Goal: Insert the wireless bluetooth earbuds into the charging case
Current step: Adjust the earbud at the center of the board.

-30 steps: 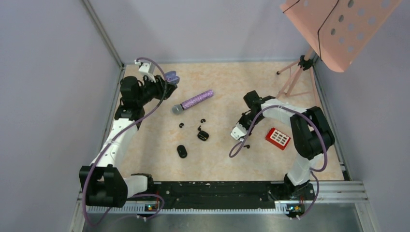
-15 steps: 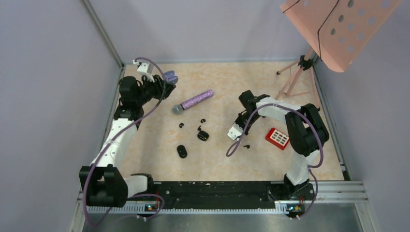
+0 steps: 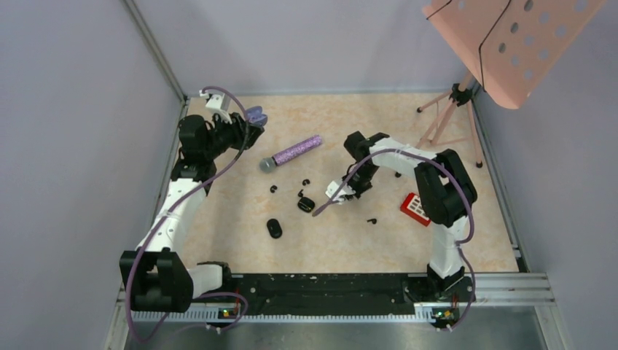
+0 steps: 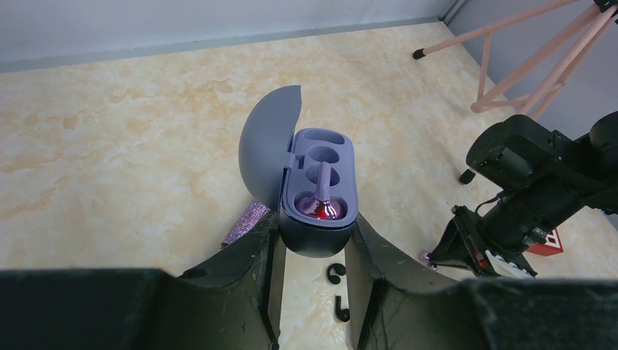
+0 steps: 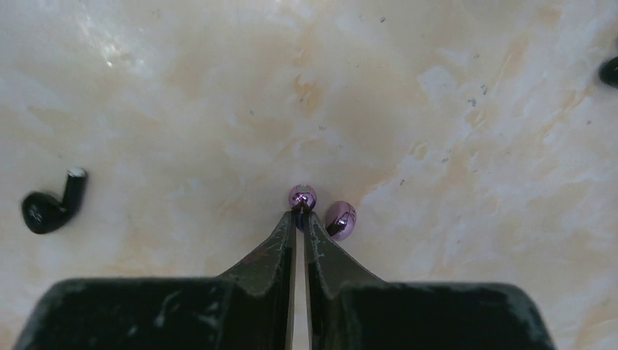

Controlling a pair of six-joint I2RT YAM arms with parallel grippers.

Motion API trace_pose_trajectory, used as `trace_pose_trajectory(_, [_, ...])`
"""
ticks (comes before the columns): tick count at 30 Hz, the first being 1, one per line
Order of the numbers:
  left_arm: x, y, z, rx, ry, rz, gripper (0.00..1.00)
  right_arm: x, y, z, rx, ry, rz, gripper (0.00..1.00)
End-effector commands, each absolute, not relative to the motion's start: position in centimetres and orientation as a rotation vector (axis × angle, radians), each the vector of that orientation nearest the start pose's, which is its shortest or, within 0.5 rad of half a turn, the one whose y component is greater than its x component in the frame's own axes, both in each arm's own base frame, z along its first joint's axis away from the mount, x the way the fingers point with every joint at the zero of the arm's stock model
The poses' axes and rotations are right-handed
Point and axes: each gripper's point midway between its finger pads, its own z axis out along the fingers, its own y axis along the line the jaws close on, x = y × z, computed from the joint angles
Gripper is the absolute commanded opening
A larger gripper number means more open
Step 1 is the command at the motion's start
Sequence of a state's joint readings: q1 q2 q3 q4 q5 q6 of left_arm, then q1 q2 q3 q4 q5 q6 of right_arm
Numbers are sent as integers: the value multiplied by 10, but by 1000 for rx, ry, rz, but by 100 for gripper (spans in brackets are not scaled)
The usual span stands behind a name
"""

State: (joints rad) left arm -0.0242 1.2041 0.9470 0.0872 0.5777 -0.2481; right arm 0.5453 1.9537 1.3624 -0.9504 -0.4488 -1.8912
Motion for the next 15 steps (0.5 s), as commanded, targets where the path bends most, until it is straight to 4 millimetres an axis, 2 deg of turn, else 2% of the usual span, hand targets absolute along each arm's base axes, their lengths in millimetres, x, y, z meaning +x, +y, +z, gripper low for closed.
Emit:
trace_pose_trajectory(1, [381,-112,302,246,1672,-686,0,269,238,36,-2427,1519,692,4])
trace_pose_trajectory(4, [380,-113,304,248,1668,-697,0,266,249,44,-2130,1970,783,1])
trace_pose_trajectory(8, [380,-114,301,243,1676,-710,0,270,253,40,-1731,2498,778,11])
trace_pose_trajectory(11, [380,-114,299,234,1680,-718,0,276,256,40,-1531,2631,812,17])
trace_pose_trajectory(13, [380,-115,298,233,1683,-722,0,281,259,46,-1462,2634,847,22])
trace_pose_trajectory(15, [380,-115,298,237,1683,-723,0,283,263,58,-1466,2589,887,24])
